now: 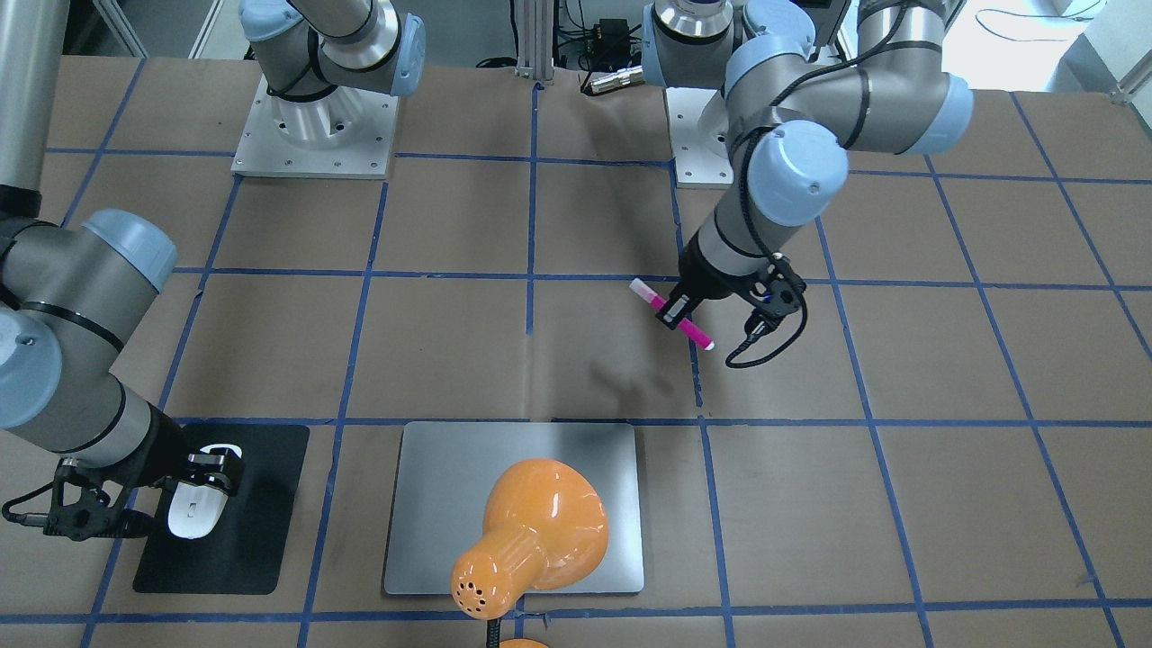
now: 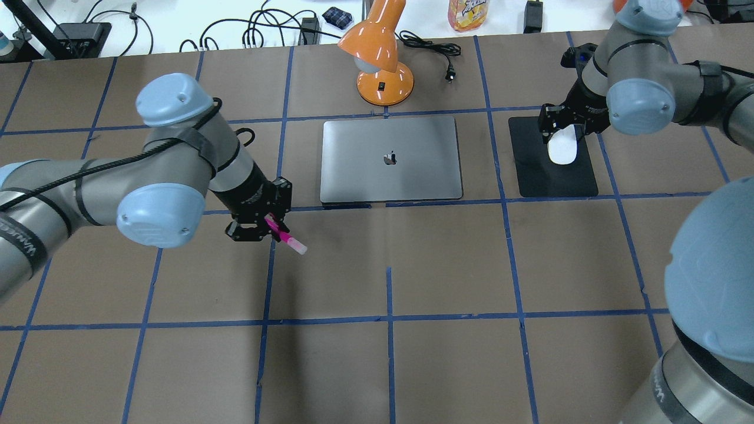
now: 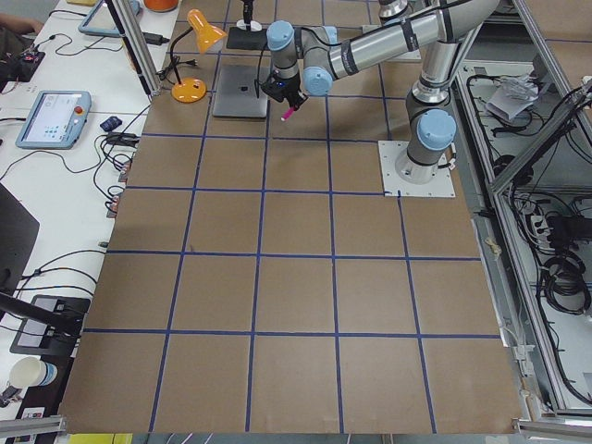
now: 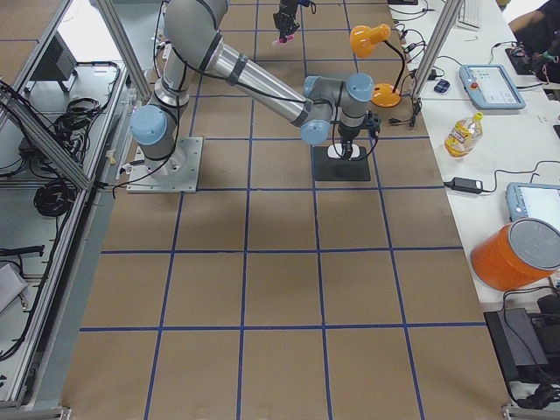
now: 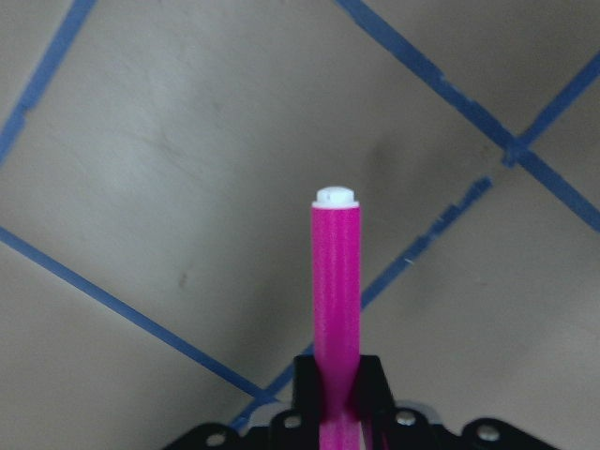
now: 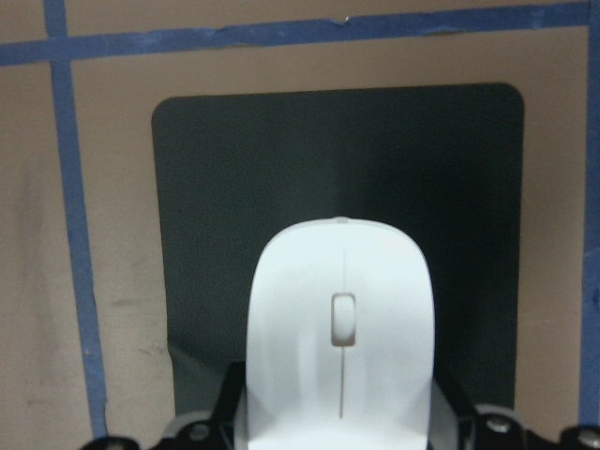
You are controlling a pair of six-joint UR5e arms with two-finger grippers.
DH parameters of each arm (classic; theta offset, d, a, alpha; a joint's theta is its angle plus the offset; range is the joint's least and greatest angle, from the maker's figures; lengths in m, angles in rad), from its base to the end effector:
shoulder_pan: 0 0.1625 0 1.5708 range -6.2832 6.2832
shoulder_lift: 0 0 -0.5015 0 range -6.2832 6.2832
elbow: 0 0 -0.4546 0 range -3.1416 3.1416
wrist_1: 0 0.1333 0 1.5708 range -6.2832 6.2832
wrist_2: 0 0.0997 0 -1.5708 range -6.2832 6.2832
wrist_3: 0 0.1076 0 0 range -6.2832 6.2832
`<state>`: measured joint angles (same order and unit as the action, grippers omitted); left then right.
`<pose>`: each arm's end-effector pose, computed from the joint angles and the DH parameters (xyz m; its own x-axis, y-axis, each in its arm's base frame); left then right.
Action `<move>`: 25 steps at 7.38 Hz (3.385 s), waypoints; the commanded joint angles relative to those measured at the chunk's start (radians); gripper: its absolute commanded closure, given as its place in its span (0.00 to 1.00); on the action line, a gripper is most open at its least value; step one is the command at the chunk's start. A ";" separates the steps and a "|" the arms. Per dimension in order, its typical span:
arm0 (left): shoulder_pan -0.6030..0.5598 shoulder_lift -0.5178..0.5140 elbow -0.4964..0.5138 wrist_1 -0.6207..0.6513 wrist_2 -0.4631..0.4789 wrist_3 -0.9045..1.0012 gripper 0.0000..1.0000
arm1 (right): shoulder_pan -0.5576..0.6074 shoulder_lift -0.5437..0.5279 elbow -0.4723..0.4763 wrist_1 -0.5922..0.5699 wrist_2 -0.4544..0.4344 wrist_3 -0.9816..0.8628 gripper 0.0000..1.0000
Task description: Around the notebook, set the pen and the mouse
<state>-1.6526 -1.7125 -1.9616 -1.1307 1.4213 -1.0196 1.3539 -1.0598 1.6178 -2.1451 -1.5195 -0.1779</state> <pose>-0.1939 -0.5379 0.3130 -0.5860 -0.8103 -0.0009 -0.7979 0.5769 0.1747 -0.0220 -0.7451 0.2534 -0.9981 0.0379 -0.0476 0.0392 0.9989 -0.0251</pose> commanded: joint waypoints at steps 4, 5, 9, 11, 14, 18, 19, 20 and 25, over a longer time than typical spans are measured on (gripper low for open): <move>-0.287 -0.223 0.087 0.187 0.007 -0.604 0.96 | 0.002 0.055 0.005 -0.013 -0.039 -0.012 0.77; -0.288 -0.255 0.105 0.192 0.016 -0.623 0.96 | 0.002 0.069 0.001 -0.013 -0.040 -0.020 0.77; -0.302 -0.334 0.199 0.140 0.010 -0.776 0.96 | 0.001 0.041 -0.018 0.025 -0.062 -0.002 0.00; -0.302 -0.367 0.254 0.112 -0.027 -0.878 0.95 | 0.013 -0.047 -0.068 0.133 -0.048 0.012 0.00; -0.303 -0.374 0.231 0.109 -0.018 -0.876 0.94 | 0.112 -0.161 -0.273 0.489 -0.050 0.156 0.00; -0.312 -0.340 0.187 0.112 0.019 -0.855 0.08 | 0.179 -0.366 -0.323 0.674 -0.054 0.186 0.00; -0.311 -0.329 0.193 0.118 0.040 -0.761 0.04 | 0.180 -0.422 -0.282 0.671 -0.044 0.184 0.00; -0.302 -0.305 0.201 0.117 0.062 -0.723 0.02 | 0.182 -0.455 -0.213 0.656 -0.048 0.190 0.00; -0.101 -0.046 0.213 -0.134 0.093 -0.042 0.00 | 0.189 -0.491 -0.159 0.608 -0.045 0.198 0.00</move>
<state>-1.8119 -1.8290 -1.7481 -1.2046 1.4998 -1.2353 1.5413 -1.5508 1.4578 -1.5272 -1.5654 0.0211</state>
